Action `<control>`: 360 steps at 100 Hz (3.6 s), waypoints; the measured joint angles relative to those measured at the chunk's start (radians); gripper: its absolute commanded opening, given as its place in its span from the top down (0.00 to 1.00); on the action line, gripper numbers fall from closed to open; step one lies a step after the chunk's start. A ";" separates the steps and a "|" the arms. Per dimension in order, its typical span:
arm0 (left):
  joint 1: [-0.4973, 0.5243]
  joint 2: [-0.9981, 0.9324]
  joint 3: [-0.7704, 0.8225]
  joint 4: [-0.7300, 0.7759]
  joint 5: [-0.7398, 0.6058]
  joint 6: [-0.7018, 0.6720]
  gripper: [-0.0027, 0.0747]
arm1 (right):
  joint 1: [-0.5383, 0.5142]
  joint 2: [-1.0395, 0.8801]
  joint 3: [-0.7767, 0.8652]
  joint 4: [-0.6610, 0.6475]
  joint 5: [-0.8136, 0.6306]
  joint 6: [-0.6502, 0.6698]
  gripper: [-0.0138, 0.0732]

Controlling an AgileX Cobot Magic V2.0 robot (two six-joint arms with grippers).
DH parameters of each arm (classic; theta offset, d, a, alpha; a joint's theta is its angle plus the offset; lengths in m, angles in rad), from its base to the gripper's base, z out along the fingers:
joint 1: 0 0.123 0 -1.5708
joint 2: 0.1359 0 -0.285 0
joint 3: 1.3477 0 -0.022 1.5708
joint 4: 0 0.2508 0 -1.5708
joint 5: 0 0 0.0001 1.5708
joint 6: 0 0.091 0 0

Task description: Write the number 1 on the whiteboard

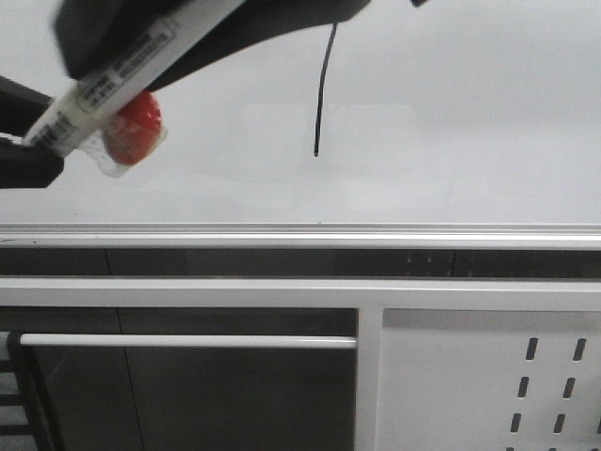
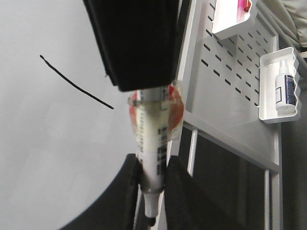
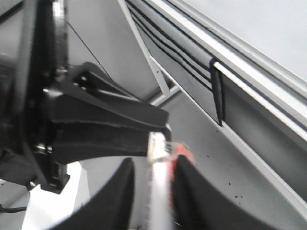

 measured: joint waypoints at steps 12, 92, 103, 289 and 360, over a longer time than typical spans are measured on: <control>0.000 0.000 0.000 0.000 0.000 0.000 0.99 | 0.006 0.000 0.000 0.010 -0.027 -0.002 0.24; 0.000 0.000 0.009 0.049 0.237 -0.839 0.99 | -0.104 -0.153 0.002 -0.059 0.129 -0.003 0.30; 0.000 0.000 0.032 0.158 0.262 -1.063 0.99 | -0.132 -0.183 0.038 -0.068 0.145 -0.003 0.40; -0.237 0.407 -0.060 0.323 1.015 -1.793 0.99 | -0.140 -0.267 0.486 -0.254 -0.160 0.014 0.93; -0.237 0.418 -0.060 0.323 1.050 -1.749 0.99 | -0.140 -0.267 0.486 -0.258 -0.111 0.014 0.93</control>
